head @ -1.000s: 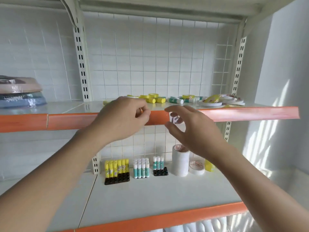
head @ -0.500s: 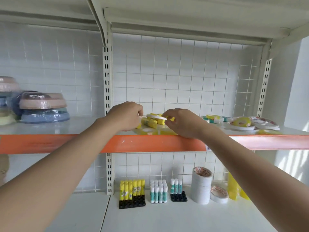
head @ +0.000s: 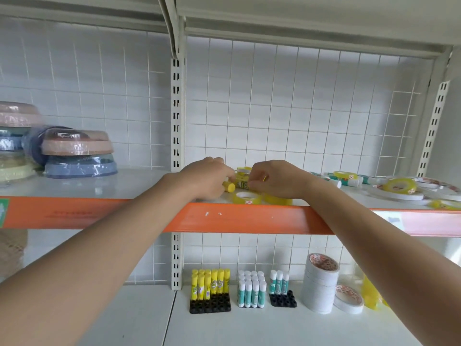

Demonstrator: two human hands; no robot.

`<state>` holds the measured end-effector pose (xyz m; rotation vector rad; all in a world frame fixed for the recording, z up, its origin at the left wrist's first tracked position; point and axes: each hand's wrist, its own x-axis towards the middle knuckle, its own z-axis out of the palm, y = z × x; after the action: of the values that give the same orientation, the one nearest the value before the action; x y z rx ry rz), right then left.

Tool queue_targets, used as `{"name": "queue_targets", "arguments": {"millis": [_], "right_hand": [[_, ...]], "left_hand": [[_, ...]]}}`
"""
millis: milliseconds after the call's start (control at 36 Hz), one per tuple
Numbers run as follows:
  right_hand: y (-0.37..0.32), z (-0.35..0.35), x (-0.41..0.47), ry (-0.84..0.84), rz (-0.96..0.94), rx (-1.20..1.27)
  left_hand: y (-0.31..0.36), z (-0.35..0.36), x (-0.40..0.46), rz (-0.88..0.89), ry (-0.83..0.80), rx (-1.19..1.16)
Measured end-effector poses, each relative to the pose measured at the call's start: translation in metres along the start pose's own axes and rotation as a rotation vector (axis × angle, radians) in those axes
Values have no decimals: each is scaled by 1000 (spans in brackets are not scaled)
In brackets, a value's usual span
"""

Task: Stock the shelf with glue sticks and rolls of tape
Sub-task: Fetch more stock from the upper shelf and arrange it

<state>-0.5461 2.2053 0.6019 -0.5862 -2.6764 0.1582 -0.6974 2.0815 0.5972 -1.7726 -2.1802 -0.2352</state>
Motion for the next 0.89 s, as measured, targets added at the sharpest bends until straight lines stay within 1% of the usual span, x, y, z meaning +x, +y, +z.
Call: {"name": "queue_targets", "arguments": {"millis": [139,222,278,333,417,528,611,722,889], "right_hand": [[6,1,3,32,63,10],[6,-2,2,107,70,4],[3,-6,0,224,54,23],[2,-8,-4,380,16,50],[-4,-11,-17,573,-61,110],[-17,-13,-47,717,-168,216],[-23,-10,-71,768,-218,267],[-27,-1,-102,788,-235,359],[-27,21,-141,772,-283,492]], "left_hand": [[-1,-4,4,28,-15,44],[2,-9,3,12,59,77],[3,-14,0,-2,158,74],[4,-20,-5,-12,249,44],[9,-31,-17,-16,381,-60],[23,-38,-39,35,563,-274],[35,-34,-60,68,636,-365],[52,-24,-86,65,707,-496],[81,-5,-123,81,721,-632]]}}
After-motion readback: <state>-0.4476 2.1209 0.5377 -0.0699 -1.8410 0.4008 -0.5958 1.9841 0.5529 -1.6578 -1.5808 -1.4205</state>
